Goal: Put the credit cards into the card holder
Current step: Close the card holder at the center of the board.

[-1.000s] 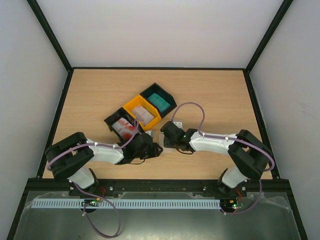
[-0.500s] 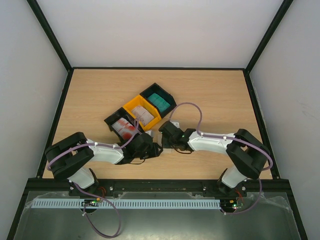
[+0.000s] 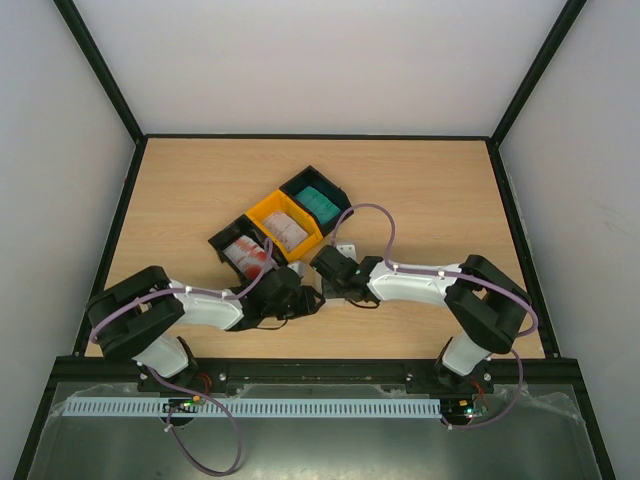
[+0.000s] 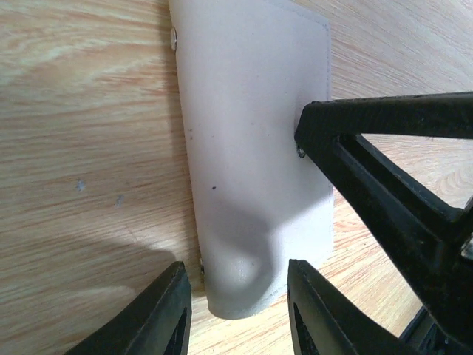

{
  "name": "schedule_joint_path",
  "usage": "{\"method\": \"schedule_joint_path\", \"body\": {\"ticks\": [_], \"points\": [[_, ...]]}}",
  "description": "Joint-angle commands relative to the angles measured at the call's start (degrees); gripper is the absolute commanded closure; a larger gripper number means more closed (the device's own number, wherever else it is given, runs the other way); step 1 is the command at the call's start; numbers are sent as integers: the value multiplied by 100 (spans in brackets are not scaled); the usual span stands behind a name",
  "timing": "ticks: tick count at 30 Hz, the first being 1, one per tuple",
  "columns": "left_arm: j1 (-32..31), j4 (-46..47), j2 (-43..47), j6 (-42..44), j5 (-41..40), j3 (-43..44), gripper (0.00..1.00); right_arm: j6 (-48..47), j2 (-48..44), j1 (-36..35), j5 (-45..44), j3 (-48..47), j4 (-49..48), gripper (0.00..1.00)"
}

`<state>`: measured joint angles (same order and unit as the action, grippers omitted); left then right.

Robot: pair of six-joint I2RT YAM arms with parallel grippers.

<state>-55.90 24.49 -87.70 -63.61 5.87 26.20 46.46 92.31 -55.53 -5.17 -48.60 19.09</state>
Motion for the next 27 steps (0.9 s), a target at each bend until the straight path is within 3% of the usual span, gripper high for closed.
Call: {"method": "schedule_joint_path", "body": {"ticks": [1, 9, 15, 27], "points": [[51, -199, 153, -29, 28, -148, 62, 26, 72, -23, -206, -88, 524, 90], [62, -194, 173, -20, 31, -185, 61, 98, -37, -20, -238, -168, 554, 90], [60, -181, 148, -8, 37, -185, 61, 60, -42, -25, -253, -209, 609, 71], [134, -138, 206, -15, 88, -190, 61, -184, 274, -219, -412, -542, 1209, 70]]}}
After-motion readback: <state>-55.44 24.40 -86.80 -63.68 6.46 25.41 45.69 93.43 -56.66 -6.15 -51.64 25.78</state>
